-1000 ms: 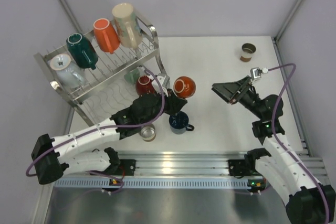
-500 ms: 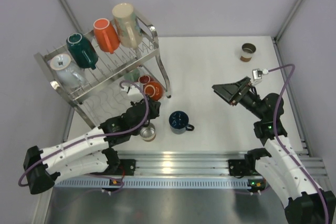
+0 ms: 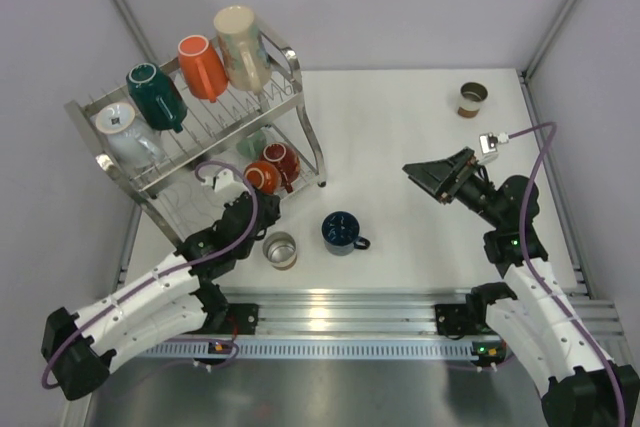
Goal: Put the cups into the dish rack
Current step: Place the cup upside down on the dish rack
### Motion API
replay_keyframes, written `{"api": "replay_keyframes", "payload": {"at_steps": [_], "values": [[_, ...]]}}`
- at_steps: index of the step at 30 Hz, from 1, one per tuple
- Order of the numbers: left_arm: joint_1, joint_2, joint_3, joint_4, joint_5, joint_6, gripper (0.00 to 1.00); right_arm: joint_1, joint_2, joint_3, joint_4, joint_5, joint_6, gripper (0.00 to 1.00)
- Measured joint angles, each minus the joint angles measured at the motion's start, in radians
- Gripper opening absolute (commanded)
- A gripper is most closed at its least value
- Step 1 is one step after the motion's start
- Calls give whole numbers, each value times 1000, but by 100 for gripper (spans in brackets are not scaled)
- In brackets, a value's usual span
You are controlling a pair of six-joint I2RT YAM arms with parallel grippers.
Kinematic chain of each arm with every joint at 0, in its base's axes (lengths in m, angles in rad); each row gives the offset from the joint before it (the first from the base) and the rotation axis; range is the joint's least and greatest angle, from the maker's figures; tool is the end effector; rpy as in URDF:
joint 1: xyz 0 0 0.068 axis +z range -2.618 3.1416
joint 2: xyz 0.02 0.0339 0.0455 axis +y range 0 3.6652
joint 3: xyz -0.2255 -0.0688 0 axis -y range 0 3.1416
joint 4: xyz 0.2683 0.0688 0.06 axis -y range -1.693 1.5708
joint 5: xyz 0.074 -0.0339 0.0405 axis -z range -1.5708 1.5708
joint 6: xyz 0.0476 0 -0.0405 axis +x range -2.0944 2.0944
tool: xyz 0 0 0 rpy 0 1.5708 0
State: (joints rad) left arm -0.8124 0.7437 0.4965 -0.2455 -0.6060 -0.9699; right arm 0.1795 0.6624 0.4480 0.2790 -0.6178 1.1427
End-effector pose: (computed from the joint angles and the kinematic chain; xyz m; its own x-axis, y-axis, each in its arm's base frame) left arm 0.1769 -0.1473 0.2052 -0.3914 -0.5726 -0.7204 -0.1261 0.8088 -0.5744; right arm 0.2211 0.0681 0.2610 -0.6235 0.6406 -0.4483 -0.3543 0.2796 0.8923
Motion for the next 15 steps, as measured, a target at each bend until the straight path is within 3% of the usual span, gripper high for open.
{"api": "replay_keyframes", "payload": {"at_steps": [15], "values": [[60,-9,-42,-2,20,-32,0,-6,-2,12,-21,0,-25,99]]}}
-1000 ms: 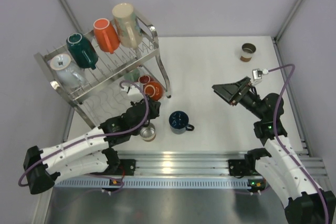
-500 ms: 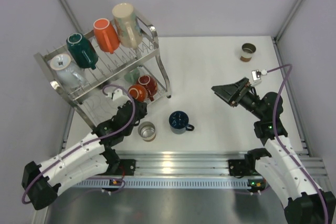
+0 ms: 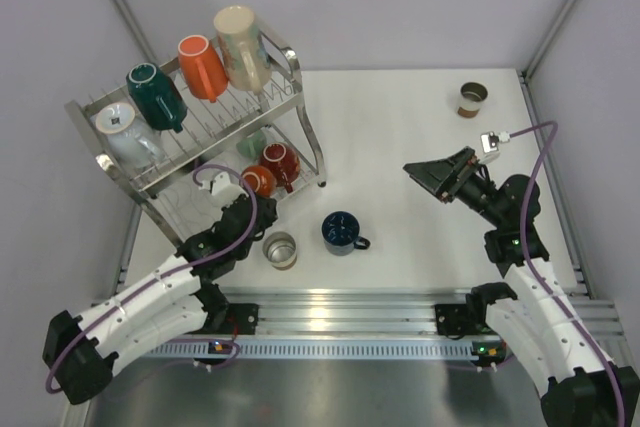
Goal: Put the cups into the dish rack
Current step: Place the cup upside down on the dish rack
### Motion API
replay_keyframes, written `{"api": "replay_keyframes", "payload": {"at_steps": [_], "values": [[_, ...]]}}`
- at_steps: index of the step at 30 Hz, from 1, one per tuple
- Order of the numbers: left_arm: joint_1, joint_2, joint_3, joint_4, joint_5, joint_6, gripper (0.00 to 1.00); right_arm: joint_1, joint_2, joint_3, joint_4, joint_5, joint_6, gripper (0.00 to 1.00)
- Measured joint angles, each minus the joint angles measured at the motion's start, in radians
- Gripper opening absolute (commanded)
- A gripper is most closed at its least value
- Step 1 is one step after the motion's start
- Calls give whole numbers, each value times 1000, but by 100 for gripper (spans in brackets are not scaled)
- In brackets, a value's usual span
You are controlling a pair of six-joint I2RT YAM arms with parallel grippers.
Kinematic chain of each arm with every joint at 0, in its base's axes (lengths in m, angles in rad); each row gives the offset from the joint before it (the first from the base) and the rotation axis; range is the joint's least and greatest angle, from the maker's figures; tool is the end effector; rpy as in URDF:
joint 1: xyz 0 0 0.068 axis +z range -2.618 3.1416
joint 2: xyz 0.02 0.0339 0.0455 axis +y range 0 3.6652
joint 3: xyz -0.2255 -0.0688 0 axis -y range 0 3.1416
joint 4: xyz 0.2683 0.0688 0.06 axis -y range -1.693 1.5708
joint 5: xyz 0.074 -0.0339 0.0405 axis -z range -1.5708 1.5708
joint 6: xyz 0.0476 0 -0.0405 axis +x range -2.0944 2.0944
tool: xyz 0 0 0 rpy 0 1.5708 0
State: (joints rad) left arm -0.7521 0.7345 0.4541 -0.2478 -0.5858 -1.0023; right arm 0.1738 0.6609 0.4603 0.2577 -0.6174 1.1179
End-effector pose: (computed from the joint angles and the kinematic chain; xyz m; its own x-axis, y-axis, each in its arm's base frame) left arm 0.1825 -0.1347 0.1908 -0.3840 -0.6023 -0.6998 -0.1914 0.7934 -0.5779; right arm 0.2213 0.0668 0.2637 -0.6141 0.6366 -0.4666 -0.3613 0.2988 0.8833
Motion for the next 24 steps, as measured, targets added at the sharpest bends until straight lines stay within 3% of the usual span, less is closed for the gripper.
{"api": "replay_keyframes", "payload": {"at_steps": [24], "values": [[200,120,-45,58,114,-16,0,0,-26,66,-88,16,-53,99]]}}
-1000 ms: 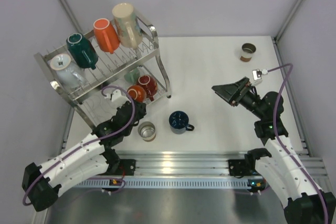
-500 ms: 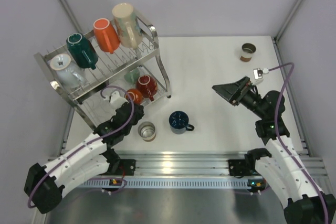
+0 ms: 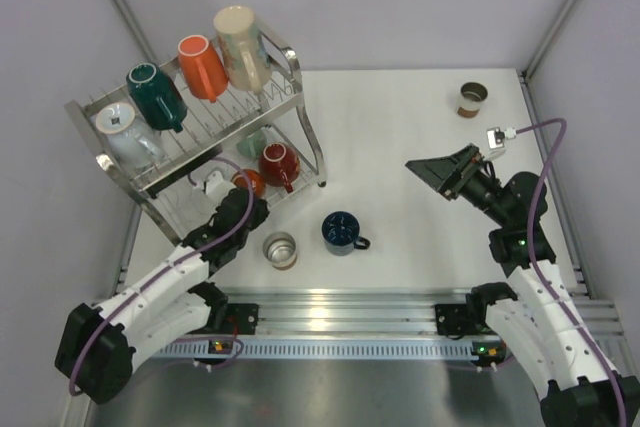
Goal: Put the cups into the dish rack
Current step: Place the cup upside down on the dish rack
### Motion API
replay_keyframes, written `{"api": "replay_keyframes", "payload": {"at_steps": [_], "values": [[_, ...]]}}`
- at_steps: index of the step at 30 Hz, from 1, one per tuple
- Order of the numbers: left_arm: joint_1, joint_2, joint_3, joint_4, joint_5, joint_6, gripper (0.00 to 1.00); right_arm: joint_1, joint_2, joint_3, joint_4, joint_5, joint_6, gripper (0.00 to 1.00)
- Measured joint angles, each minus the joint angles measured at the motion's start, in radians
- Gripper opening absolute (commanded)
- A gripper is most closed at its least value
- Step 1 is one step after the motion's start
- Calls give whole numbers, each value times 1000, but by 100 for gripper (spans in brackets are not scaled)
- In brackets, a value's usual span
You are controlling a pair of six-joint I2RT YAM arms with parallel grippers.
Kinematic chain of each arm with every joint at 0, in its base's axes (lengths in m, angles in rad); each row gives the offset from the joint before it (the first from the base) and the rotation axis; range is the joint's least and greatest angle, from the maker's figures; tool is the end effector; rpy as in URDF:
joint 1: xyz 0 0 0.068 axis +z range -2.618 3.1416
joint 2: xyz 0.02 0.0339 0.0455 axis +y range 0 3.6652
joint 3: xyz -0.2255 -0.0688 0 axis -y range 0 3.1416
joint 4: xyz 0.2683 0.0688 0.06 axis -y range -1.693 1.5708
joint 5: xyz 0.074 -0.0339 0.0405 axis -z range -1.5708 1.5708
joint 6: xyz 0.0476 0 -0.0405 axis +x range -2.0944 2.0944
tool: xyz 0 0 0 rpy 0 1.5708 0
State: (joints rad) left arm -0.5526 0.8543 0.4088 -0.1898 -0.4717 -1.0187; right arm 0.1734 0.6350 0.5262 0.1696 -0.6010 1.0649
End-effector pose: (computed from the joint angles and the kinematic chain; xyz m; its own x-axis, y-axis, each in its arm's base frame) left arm 0.2102 -0.1042 0.1530 -0.3980 -0.6457 -0.6517 -0.3481 0.7636 -0.5439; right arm 0.2167 0.0653 0.2847 -0.5818 0.6305 -0.5138 -0.3907 0.3373 0.8565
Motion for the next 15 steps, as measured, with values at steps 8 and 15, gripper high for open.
{"api": "replay_keyframes", "payload": {"at_steps": [8,15], "values": [[65,26,0,44,35,13,0,0,-5,0,-9,6,-15,99],[110,47,0,53,38,18,0,0,-11,0,-12,11,-26,99]]}}
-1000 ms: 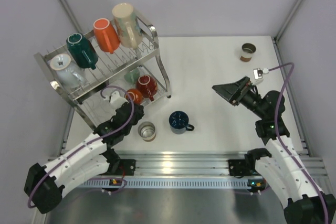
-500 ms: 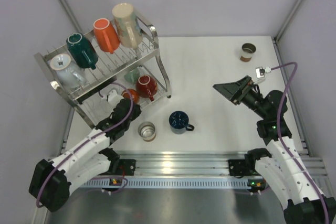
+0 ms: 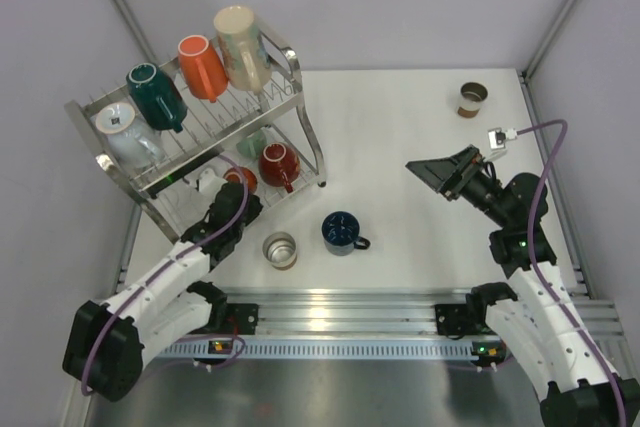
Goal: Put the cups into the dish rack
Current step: Place the cup upside down on the dish rack
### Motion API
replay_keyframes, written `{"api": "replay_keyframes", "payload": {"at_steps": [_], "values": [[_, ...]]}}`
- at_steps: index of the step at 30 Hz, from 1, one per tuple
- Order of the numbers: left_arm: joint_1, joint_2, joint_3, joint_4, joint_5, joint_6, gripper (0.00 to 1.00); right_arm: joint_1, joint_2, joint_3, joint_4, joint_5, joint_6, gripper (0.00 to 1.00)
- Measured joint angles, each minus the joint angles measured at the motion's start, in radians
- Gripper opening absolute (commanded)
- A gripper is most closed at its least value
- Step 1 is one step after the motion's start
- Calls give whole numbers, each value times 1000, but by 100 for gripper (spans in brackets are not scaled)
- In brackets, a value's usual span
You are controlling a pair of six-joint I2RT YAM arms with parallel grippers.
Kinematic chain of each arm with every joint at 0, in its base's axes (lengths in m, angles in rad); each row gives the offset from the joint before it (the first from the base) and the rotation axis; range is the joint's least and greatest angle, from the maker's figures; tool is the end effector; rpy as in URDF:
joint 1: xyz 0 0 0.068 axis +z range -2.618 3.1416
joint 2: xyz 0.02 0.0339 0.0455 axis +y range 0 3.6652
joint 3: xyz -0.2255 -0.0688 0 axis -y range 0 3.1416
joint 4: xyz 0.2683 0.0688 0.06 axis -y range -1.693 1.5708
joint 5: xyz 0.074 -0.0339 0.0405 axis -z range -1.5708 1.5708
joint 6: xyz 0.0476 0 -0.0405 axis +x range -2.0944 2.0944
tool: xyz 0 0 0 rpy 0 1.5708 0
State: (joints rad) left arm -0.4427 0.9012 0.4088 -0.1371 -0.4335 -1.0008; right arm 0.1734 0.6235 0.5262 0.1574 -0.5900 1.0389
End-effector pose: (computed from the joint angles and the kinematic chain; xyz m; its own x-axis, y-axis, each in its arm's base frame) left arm 0.2250 -0.0846 0.1473 -0.3561 -0.6767 -0.6444 -0.4037 0.7333 -0.5471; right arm 0.2152 0.0646 0.2856 -0.5650 0.6281 -0.5351 -0.4011 0.3576 0.8433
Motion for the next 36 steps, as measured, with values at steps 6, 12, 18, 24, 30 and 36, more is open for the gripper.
{"api": "replay_keyframes", "payload": {"at_steps": [6,12,18,24,30,36], "values": [[35,46,6,3,10,0,0,0,-1,0,-2,3,-7,99],[98,99,16,28,45,0,0,0,-8,0,-25,6,-22,99],[131,114,24,40,51,7,0,0,-14,10,-54,16,-46,100],[138,151,71,33,45,17,0,0,-13,13,-56,21,-56,99],[149,211,126,33,32,24,2,0,-14,13,-58,21,-66,99],[161,233,130,30,24,31,2,0,-14,26,-102,23,-87,99]]}}
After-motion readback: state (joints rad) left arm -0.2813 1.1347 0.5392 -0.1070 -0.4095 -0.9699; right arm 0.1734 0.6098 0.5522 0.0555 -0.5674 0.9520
